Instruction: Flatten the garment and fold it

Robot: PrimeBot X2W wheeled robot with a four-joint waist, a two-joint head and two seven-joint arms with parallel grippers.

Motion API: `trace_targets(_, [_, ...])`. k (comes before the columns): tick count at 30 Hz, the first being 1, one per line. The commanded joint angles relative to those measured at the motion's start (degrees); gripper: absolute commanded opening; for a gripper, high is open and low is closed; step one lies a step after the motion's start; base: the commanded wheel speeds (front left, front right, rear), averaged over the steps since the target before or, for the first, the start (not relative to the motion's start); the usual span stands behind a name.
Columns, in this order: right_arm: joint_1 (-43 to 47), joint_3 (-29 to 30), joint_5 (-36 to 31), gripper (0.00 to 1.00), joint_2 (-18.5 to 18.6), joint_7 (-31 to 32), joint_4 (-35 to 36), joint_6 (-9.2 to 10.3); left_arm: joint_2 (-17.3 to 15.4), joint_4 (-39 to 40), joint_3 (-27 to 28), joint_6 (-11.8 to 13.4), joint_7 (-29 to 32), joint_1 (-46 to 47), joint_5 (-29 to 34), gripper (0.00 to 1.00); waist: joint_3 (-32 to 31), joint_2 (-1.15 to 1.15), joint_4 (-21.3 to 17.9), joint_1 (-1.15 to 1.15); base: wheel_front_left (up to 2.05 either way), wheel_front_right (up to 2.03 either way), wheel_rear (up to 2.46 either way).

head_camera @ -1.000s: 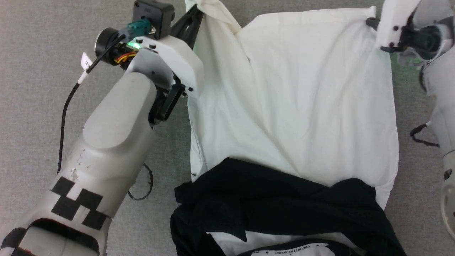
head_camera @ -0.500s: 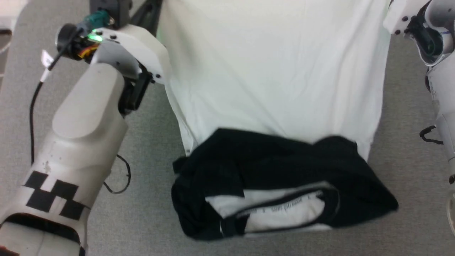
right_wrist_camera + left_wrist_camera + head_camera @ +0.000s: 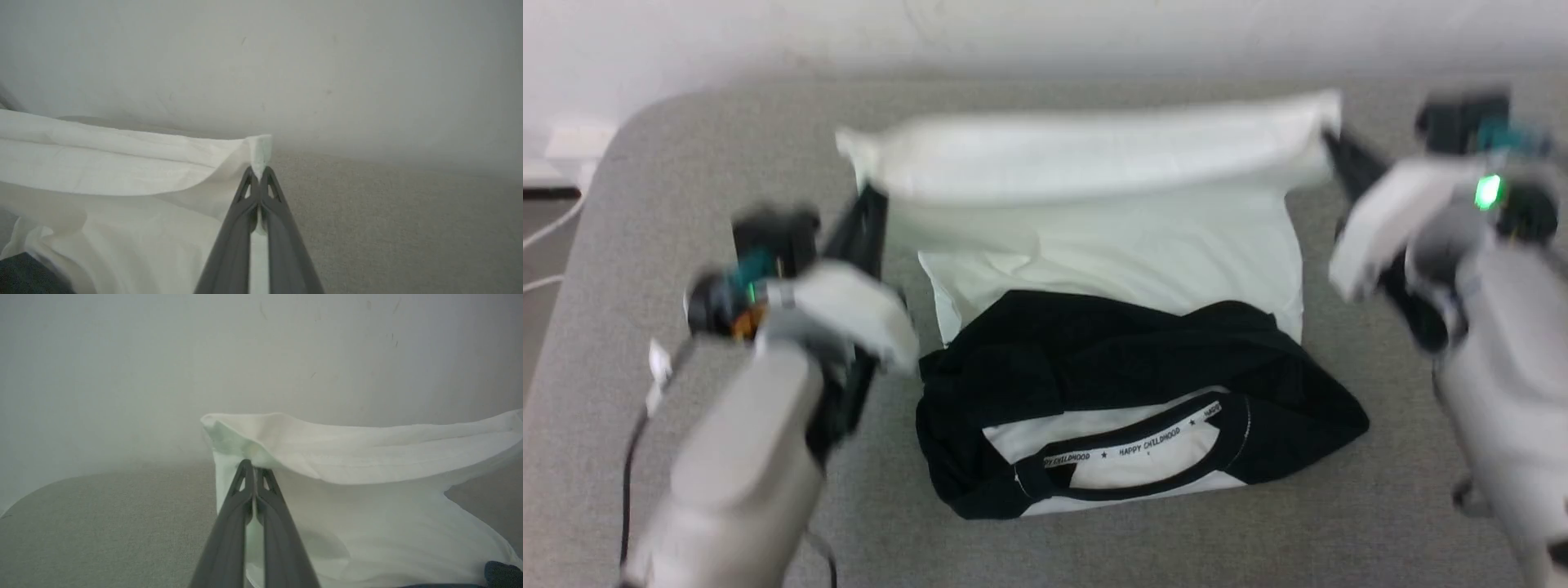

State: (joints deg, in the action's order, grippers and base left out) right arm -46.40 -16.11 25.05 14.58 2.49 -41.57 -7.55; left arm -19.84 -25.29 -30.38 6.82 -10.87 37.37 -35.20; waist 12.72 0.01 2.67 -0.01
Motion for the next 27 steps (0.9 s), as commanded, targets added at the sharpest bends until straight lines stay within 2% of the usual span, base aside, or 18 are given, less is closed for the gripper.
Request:
trace_targets(1, [4.93,-0.74,1.69,0.00,1.19,0.46,2.40,0.06,-0.84,3.10,0.00,1.36,-0.05,-5.15,-0.77,0.00,-3.40,-0.01,-0.91,0.01,0.00,0.00,0.00])
trace_targets(7, [19.16,0.20,5.03,0.00,2.67,1.69,11.65,0.06,-3.49,12.97,-0.23,5.62,2.19,-19.06,-2.88,0.00,-5.08,-0.01,-1.55,0.01,0.00,0.00,0.00])
trace_targets(12, [29.17,3.44,4.78,0.00,1.60,3.73,18.91,0.06,-4.80,18.99,-0.70,8.73,5.19,-28.83,-5.39,0.00,-5.79,-0.01,-2.25,0.01,0.00,0.00,0.00])
trace_targets(17, [36.79,7.50,3.15,0.00,0.09,5.36,23.40,0.06,-4.80,20.90,-2.21,9.57,7.26,-33.99,-6.88,0.00,-6.32,-0.01,-2.28,0.01,0.00,0.00,0.00])
trace_targets(21, [43.37,10.65,0.29,0.00,-2.85,7.14,26.57,0.06,-3.82,20.12,-4.58,8.76,9.33,-36.63,-8.15,0.00,-6.82,-0.01,-2.36,0.01,0.00,0.00,0.00])
trace_targets(22, [44.67,11.29,-0.71,0.02,-3.43,7.43,27.05,0.06,-3.39,19.62,-4.88,8.33,9.49,-36.90,-8.63,0.11,-6.96,-0.01,-2.30,0.01,0.00,0.00,0.00])
trace_targets(23, [45.84,11.95,-1.66,0.14,-4.15,7.72,27.45,0.06,-3.09,18.90,-5.10,8.02,9.32,-36.96,-8.74,0.28,-7.08,-0.01,-2.25,0.01,0.00,0.00,0.00])
trace_targets(24, [46.84,12.53,-2.40,0.33,-4.99,7.88,27.84,0.06,-2.75,17.99,-5.15,7.78,9.11,-37.00,-8.98,1.00,-7.27,-0.01,-2.24,0.01,0.00,0.00,0.00])
trace_targets(25, [47.74,12.94,-3.36,0.85,-5.71,7.94,28.22,0.06,-2.28,17.13,-5.05,7.46,8.79,-37.01,-9.43,1.00,-7.40,-0.01,-2.25,0.01,0.00,0.00,0.00])
trace_targets(26, [48.59,13.08,-4.11,1.00,-6.41,8.26,28.50,0.06,-2.05,16.30,-5.02,7.16,8.33,-36.85,-9.48,1.00,-7.60,-0.01,-2.29,0.01,0.00,0.00,0.00])
trace_targets(27, [49.32,13.22,-4.70,1.00,-7.01,8.39,28.94,0.06,-1.86,15.60,-4.91,6.92,7.57,-36.69,-9.39,1.00,-7.91,-0.01,-2.35,0.01,0.00,0.00,0.00])
